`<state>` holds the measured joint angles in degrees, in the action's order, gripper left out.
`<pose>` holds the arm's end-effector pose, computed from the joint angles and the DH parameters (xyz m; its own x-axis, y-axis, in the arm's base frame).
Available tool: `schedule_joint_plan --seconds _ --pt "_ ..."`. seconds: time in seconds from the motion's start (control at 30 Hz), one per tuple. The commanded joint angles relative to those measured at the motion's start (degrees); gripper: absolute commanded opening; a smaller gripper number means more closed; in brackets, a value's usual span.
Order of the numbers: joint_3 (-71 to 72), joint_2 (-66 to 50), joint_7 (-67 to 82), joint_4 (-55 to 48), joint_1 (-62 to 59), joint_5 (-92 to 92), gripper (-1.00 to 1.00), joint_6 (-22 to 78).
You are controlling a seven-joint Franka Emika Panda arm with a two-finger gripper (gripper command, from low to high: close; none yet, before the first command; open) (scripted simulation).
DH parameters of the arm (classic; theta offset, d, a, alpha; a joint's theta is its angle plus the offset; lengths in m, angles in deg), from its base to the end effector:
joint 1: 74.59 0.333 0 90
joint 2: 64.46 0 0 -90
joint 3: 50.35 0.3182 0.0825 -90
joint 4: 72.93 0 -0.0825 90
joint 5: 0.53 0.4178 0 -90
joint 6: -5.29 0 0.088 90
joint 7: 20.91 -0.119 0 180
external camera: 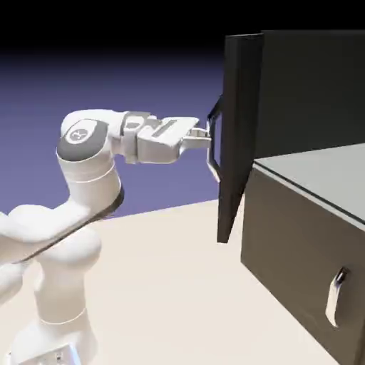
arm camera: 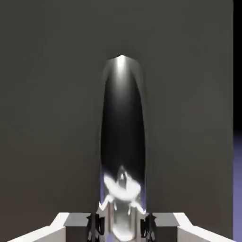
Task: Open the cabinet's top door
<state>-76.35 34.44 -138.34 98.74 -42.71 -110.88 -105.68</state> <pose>0.2404 -0.0689 0.5719 -0.4544 -0.5417 0.7071 -0.4548 -0.5415 -0.7071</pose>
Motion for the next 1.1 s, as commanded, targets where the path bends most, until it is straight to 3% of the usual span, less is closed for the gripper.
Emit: schedule_joint_plan --seconds 0.0,0.23,0.57,1.07 --pt "2.08 -0.12 -0.56 0.45 -0.25 1.68 -1.00 1.04" --pt "11.82 0.92 -1.77 2.24 8.47 7.47 -1.00 15.16" --pt "32.58 -10.26 -10.37 -0.26 8.67 26.34 -1.00 26.03" --pt "62.68 -39.98 -25.47 -20.21 -5.63 54.66 -1.00 45.31"
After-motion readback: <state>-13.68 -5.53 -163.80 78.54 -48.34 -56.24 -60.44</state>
